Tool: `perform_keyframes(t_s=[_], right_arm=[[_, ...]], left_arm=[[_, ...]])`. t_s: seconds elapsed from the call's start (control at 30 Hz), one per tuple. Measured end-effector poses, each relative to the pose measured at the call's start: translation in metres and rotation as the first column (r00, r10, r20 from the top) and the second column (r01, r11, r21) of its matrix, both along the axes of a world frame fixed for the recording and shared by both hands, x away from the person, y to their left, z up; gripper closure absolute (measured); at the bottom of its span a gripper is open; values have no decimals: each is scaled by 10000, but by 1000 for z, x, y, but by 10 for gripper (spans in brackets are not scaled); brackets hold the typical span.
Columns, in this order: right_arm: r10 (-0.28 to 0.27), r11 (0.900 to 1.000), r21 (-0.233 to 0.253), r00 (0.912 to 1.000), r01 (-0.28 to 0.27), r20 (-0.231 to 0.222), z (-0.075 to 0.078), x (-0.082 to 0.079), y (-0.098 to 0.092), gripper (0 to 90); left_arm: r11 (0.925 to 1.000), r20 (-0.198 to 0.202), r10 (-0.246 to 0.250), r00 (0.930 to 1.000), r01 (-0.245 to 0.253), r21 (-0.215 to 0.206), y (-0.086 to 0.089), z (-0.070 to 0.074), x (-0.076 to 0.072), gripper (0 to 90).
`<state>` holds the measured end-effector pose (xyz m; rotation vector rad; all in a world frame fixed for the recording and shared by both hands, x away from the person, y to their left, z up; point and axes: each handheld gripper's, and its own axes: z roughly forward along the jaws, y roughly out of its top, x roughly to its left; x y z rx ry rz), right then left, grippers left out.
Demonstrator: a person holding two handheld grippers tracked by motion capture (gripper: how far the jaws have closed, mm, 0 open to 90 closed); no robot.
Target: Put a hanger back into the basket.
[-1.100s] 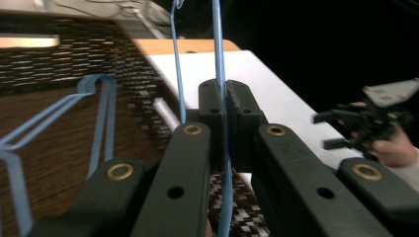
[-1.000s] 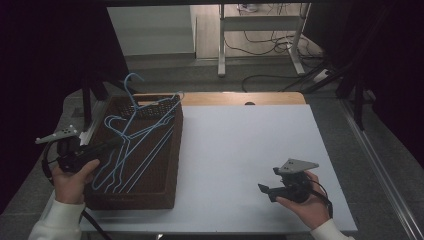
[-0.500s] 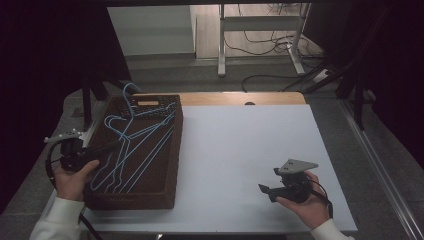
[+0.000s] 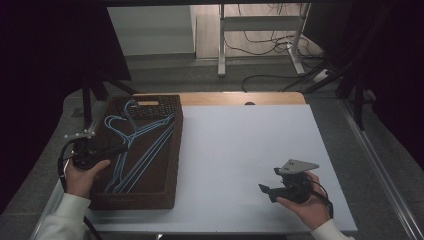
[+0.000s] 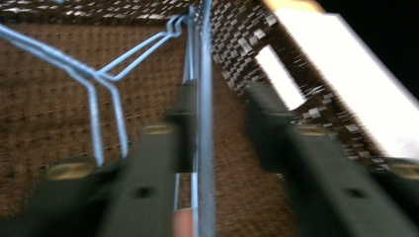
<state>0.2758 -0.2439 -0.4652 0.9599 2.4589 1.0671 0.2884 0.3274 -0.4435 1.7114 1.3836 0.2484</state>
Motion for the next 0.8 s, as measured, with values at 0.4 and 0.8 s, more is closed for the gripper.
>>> perform_keyframes(t_s=[0.4, 0.8], right_arm=[[-16, 10000, 20, 10000, 16, -43, -1, 1, -1, 218], [-142, 9919, 1255, 9996, 170, -228, 13, 12, -26, 190]], left_arm=[[9800, 739, -1914, 9787, 1865, 688, -43, 22, -25, 235], [9215, 1065, -3843, 9170, 3741, 1041, -114, 17, -49, 185]])
